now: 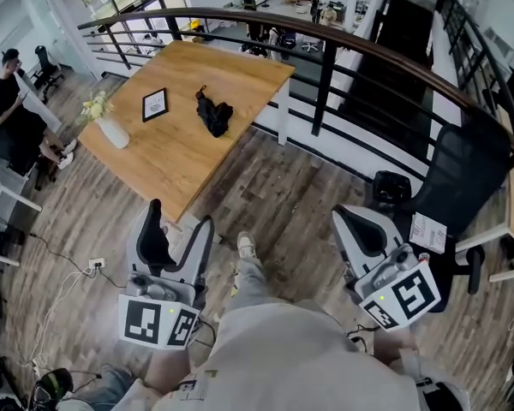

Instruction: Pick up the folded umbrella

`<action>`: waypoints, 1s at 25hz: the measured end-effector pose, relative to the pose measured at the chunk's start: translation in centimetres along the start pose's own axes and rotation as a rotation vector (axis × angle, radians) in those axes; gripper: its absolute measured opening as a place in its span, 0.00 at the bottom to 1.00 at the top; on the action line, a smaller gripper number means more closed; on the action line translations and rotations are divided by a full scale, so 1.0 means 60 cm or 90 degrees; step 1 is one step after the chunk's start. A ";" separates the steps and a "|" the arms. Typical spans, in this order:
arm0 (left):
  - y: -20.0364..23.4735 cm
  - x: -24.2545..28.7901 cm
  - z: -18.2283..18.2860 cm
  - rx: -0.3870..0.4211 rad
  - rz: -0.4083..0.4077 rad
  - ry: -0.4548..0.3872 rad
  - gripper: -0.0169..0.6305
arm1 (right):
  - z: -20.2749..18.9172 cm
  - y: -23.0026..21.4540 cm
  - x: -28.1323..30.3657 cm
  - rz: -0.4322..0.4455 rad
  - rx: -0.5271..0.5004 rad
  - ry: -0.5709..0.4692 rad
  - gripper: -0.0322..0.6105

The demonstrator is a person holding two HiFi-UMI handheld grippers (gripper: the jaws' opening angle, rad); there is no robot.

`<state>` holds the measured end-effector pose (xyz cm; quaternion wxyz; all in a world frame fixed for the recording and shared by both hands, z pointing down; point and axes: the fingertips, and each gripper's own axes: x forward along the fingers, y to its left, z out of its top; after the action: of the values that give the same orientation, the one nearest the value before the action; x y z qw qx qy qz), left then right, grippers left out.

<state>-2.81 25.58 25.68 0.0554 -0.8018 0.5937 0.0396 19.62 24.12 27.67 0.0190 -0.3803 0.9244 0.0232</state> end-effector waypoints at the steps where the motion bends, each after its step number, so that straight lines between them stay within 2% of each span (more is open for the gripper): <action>1: 0.007 0.011 -0.005 -0.002 0.000 0.002 0.57 | -0.004 -0.010 0.008 -0.005 -0.005 0.005 0.09; 8: 0.079 0.107 -0.025 -0.020 0.004 -0.006 0.57 | -0.013 -0.075 0.098 -0.024 -0.033 0.023 0.09; 14: 0.168 0.216 -0.057 -0.033 0.007 0.019 0.57 | -0.032 -0.115 0.218 -0.023 -0.033 0.049 0.09; 19: 0.269 0.333 -0.103 -0.039 0.021 0.076 0.57 | -0.040 -0.156 0.346 -0.021 -0.031 0.074 0.09; 25: 0.388 0.489 -0.177 -0.061 0.008 0.141 0.57 | -0.060 -0.214 0.526 -0.018 -0.033 0.105 0.09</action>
<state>-16.53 -10.42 31.46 -0.0487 -0.7992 0.5987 -0.0206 6.18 -7.34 29.26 -0.0665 -0.3942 0.9165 0.0155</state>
